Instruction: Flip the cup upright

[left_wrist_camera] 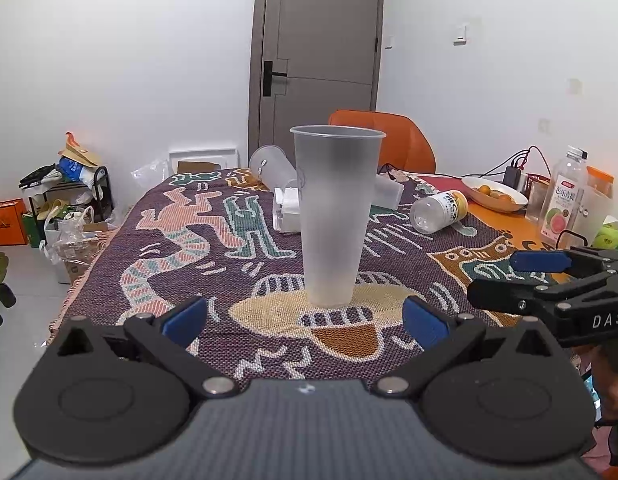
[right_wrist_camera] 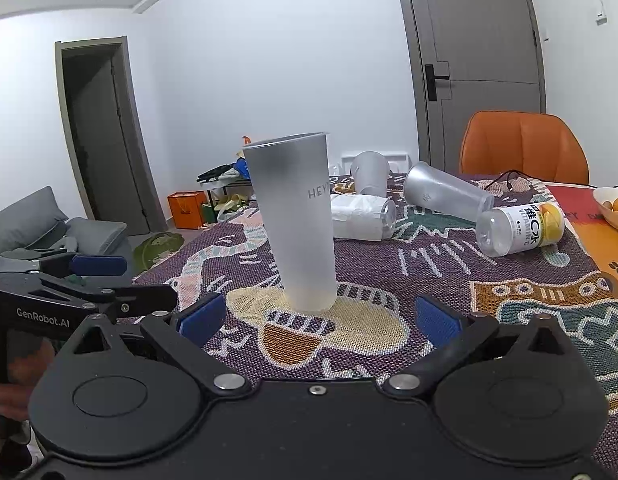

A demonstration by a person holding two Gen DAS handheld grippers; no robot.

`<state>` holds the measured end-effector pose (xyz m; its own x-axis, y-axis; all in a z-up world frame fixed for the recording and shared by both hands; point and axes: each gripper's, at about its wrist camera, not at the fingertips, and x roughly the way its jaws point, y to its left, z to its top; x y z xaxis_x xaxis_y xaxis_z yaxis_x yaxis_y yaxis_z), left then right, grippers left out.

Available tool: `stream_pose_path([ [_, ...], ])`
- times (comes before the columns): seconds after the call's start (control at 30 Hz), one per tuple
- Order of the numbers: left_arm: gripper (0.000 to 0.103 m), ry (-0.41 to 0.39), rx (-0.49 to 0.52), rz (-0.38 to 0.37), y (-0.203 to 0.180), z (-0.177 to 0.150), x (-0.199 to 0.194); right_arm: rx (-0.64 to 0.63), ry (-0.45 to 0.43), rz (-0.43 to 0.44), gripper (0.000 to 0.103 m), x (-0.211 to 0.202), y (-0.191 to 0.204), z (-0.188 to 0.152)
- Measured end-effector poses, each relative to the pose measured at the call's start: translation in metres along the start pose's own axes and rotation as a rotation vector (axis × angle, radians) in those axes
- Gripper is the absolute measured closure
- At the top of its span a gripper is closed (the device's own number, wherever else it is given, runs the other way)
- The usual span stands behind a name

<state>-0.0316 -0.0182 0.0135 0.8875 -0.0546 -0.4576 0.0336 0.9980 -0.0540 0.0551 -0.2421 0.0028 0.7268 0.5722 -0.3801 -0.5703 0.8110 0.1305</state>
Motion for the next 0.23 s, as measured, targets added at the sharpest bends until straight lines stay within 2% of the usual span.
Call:
stream_pose_path([
  [0.23,0.000,-0.006,-0.004,-0.002,-0.0012,-0.0003,0.0011,0.002,0.008,0.001,0.000,0.0030,-0.0004,-0.0018],
])
